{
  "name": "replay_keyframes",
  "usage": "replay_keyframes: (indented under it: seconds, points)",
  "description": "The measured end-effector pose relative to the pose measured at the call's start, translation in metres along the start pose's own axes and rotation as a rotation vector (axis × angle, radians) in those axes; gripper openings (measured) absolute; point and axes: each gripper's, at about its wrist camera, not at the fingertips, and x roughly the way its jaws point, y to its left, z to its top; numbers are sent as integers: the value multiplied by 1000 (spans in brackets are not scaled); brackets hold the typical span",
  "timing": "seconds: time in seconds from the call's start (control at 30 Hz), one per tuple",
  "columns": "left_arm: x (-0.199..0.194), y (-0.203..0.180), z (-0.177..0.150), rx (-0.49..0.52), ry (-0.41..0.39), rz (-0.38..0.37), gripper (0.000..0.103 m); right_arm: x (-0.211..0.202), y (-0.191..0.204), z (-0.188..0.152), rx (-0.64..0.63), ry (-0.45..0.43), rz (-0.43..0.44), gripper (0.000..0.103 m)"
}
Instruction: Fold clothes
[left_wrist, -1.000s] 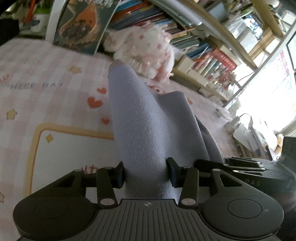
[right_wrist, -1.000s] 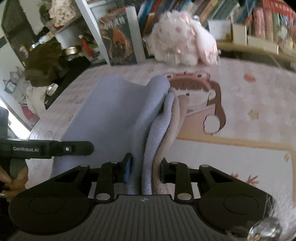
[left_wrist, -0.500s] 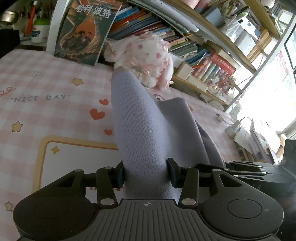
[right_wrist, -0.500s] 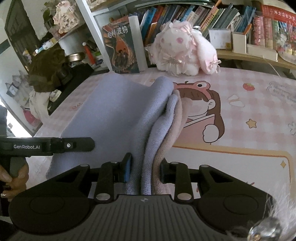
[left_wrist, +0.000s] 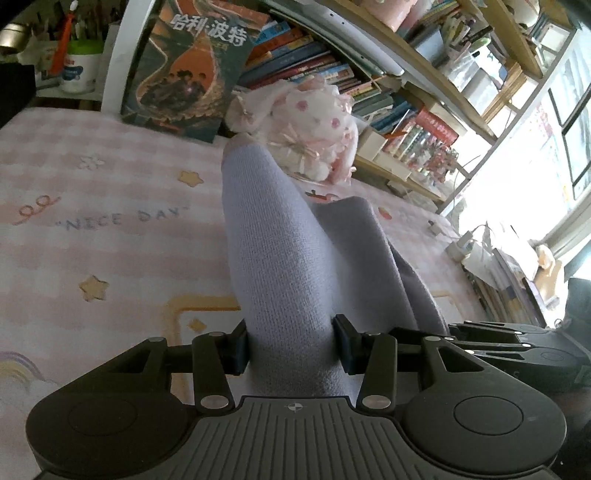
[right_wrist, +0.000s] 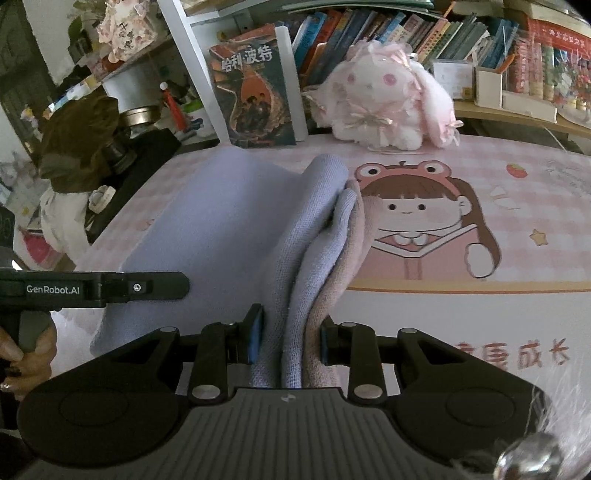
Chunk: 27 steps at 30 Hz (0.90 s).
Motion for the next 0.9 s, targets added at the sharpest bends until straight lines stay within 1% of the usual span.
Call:
replay_keyframes:
  seconds: [0.17, 0.33, 0.53, 0.73, 0.9]
  points:
    - [-5, 28, 12, 7, -6, -19, 44, 17, 27, 6, 9, -8, -16, 27]
    - [4, 51, 35, 13, -18, -17, 44, 41, 38, 26, 10, -13, -23, 27]
    - [38, 74, 74, -18, -26, -4, 43, 83, 32, 66, 14, -5, -36, 27]
    - [77, 94, 112, -58, -33, 14, 43, 127, 17, 109, -7, 10, -68, 27]
    - [100, 107, 136, -128, -70, 35, 43, 146, 1, 121, 32, 2, -60, 27]
